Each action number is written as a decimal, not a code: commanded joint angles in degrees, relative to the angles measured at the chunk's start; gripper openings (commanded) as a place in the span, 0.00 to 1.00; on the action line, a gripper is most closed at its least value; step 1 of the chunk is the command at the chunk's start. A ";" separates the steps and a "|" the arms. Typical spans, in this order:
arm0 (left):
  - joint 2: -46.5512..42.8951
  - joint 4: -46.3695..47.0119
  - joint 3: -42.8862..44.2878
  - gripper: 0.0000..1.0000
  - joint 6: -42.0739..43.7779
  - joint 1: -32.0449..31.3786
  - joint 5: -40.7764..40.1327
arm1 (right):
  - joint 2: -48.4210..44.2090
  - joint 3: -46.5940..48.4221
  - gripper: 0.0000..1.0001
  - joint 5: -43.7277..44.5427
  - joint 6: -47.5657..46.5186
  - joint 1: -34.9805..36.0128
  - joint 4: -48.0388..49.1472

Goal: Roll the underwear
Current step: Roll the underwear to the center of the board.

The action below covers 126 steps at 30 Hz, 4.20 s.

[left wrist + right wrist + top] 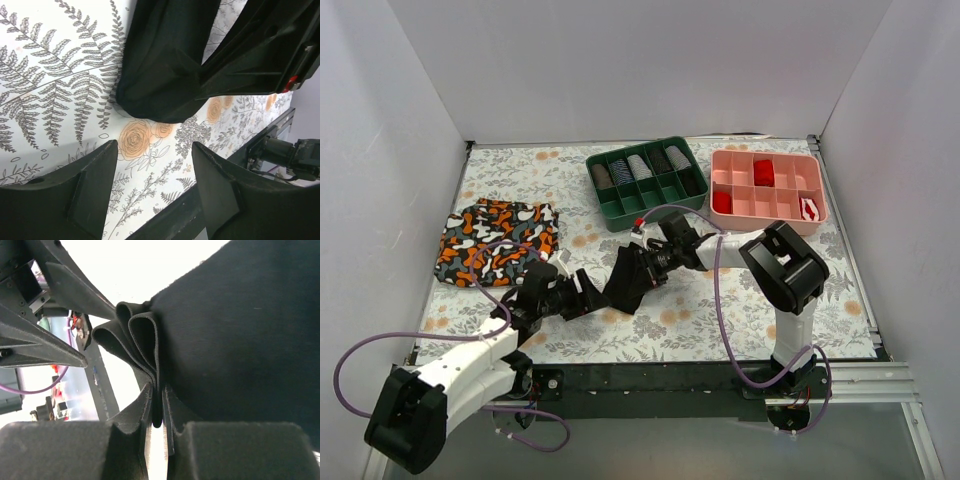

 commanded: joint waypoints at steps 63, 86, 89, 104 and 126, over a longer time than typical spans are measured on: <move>33.64 2.33 13.62 0.47 5.61 -1.10 -1.16 | -21.93 -3.27 0.18 51.35 -9.11 16.68 -10.26; 27.50 1.18 15.47 0.55 7.19 -1.36 -4.59 | -11.03 -1.07 0.16 54.43 -8.59 17.39 -13.06; 28.11 2.59 15.38 0.55 7.28 -1.36 -4.07 | -10.85 -0.99 0.16 54.16 -8.94 17.39 -13.06; 29.51 16.20 11.70 0.54 8.34 -1.19 -0.47 | -10.77 -0.90 0.16 53.37 -9.46 17.30 -13.41; 35.57 27.20 8.26 0.44 7.11 0.66 -1.07 | -10.06 -1.25 0.17 51.44 -9.64 17.39 -13.50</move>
